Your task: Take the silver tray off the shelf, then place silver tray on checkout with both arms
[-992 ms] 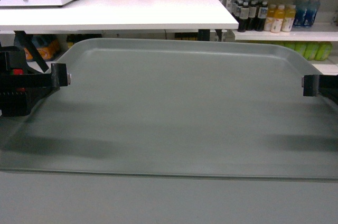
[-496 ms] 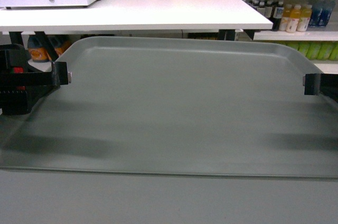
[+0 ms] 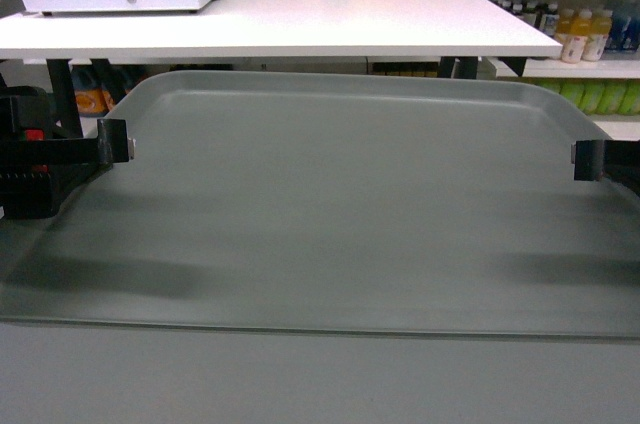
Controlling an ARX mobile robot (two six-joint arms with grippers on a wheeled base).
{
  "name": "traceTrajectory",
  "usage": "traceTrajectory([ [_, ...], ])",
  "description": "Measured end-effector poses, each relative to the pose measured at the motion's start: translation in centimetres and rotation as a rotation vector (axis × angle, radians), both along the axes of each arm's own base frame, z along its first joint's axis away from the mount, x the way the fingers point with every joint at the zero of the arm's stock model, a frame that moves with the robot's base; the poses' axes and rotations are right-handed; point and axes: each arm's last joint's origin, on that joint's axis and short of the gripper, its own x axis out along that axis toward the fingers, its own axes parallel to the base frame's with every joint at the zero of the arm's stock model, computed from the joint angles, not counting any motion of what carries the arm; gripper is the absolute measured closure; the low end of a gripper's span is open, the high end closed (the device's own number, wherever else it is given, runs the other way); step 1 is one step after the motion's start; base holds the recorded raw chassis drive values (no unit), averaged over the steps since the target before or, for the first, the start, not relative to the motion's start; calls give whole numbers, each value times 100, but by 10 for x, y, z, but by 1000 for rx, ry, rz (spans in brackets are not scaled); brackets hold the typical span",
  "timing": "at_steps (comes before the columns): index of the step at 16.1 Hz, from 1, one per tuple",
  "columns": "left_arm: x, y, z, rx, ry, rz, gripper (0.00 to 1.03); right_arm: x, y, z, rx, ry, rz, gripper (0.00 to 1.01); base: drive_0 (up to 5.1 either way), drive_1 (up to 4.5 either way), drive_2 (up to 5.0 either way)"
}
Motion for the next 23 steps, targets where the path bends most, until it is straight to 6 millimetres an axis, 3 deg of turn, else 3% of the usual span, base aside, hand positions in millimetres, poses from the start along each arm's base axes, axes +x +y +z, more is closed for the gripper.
traceTrajectory([
  [11, 0, 0, 0, 1, -1, 1, 100, 0, 0, 0, 0, -3, -1, 99, 1, 31, -29],
  [23, 0, 0, 0, 0, -2, 1, 100, 0, 0, 0, 0, -5, -1, 99, 11, 442, -419],
])
